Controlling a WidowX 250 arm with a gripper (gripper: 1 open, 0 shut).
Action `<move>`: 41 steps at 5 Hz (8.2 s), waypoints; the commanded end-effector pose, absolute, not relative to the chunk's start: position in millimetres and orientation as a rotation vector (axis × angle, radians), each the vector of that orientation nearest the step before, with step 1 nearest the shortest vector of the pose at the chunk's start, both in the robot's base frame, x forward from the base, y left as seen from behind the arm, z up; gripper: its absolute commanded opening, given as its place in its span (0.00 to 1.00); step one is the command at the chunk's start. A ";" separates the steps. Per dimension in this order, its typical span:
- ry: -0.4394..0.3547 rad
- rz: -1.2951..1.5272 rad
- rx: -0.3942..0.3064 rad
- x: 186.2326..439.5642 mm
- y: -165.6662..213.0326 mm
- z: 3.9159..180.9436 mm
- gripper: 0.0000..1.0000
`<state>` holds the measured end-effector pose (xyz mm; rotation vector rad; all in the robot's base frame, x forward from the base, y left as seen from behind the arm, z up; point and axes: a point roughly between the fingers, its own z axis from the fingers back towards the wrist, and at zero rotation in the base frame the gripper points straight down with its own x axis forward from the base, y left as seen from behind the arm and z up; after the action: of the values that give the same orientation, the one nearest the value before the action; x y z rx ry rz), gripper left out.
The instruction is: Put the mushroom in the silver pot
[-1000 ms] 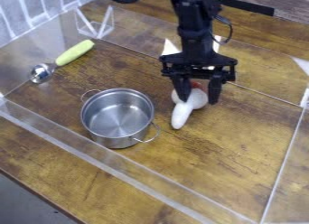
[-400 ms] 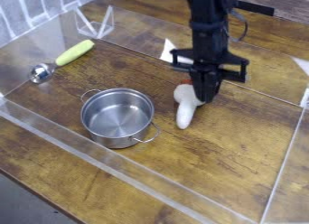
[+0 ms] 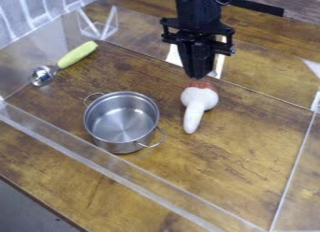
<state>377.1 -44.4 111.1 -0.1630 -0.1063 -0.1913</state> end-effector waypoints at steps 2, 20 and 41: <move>-0.117 -0.105 -0.136 377.0 -36.7 89.4 1.00; -0.266 0.175 -0.014 329.4 9.1 137.6 1.00; -0.112 -0.068 -0.044 329.1 52.8 125.5 1.00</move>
<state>327.7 47.4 113.1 -0.0549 -0.0694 -0.0757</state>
